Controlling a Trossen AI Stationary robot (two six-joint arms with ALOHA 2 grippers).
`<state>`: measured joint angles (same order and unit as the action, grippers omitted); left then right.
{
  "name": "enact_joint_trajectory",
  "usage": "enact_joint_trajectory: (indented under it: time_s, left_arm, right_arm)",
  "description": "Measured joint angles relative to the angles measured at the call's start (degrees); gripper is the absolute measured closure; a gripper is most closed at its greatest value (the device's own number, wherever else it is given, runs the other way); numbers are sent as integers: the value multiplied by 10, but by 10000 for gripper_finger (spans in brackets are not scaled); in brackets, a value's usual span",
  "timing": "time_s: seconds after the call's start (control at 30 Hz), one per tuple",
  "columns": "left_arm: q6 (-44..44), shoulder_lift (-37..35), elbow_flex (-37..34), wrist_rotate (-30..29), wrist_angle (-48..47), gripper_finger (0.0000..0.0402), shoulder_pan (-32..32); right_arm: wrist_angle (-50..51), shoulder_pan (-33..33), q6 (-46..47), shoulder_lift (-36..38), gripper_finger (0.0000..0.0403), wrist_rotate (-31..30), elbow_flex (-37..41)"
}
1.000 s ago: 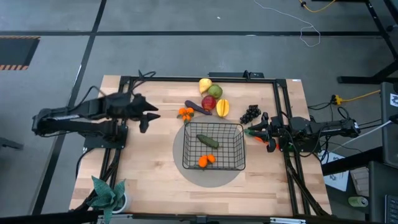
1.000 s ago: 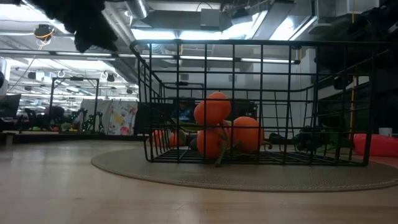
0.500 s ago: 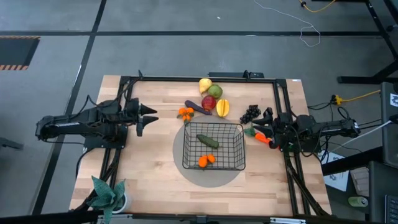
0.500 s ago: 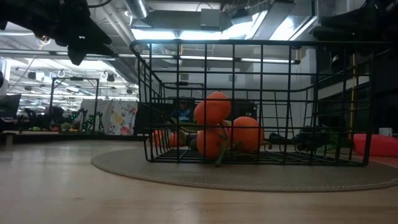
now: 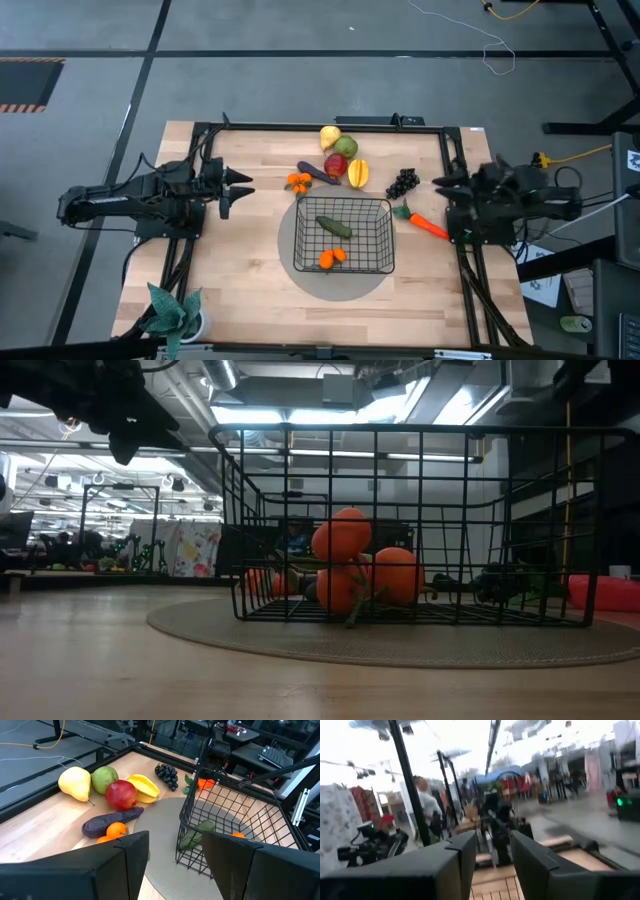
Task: Build produce basket
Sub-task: Put the carrot into the wire basket
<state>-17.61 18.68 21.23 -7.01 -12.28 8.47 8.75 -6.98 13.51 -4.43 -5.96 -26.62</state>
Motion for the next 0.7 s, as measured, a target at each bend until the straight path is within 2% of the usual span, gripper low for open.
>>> enact_joint_trajectory:
  time_s: [0.13,0.23,0.37,0.57,0.7]
  left_arm:
    - [0,0,0,0,-1,230,0]
    - [0,0,0,0,-1,230,0]
    - [-3,0,0,0,-1,230,0]
    - [-3,0,0,0,-1,230,0]
    - [-3,0,0,0,-1,230,0]
  right_arm:
    - [167,0,83,-40,281,12,-100]
    - [261,0,167,-82,281,83,-132]
    - [324,0,242,-140,281,159,-136]
    - [376,0,266,-239,281,231,-163]
    - [476,0,263,-299,281,231,-226]
